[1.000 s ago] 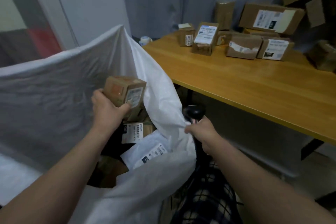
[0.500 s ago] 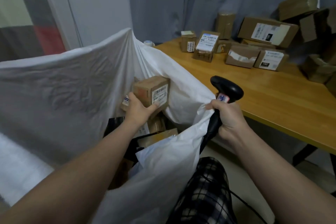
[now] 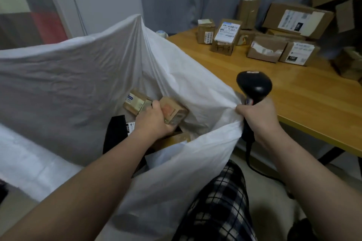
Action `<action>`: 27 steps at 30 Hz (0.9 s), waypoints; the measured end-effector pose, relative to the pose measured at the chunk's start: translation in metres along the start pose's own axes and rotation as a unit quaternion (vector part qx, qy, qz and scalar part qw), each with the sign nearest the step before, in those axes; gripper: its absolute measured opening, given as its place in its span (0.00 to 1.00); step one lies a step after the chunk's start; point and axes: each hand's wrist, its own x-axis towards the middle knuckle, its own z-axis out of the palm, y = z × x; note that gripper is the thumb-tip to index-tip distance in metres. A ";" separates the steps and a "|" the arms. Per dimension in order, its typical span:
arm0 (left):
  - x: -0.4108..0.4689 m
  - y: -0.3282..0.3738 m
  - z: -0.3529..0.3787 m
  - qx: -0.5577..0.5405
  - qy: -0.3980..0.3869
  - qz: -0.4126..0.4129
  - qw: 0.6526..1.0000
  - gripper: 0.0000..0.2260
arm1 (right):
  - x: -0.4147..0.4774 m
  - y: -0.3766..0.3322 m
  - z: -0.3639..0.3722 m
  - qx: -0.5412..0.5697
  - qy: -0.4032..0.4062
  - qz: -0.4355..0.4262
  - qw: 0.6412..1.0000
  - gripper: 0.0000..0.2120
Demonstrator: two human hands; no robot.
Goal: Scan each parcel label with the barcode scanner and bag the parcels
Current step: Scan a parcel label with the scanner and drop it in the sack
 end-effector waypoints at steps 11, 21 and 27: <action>0.008 -0.004 -0.006 0.071 -0.052 0.050 0.995 0.37 | 0.007 0.043 0.020 -0.089 0.004 -0.022 0.996 0.23; 0.007 0.061 -0.034 0.057 0.040 0.146 0.987 0.30 | 0.012 0.025 -0.005 -0.065 0.008 -0.049 0.997 0.15; 0.027 0.133 -0.050 0.030 0.065 0.221 0.973 0.30 | 0.036 0.001 -0.048 -0.064 0.045 -0.061 0.995 0.15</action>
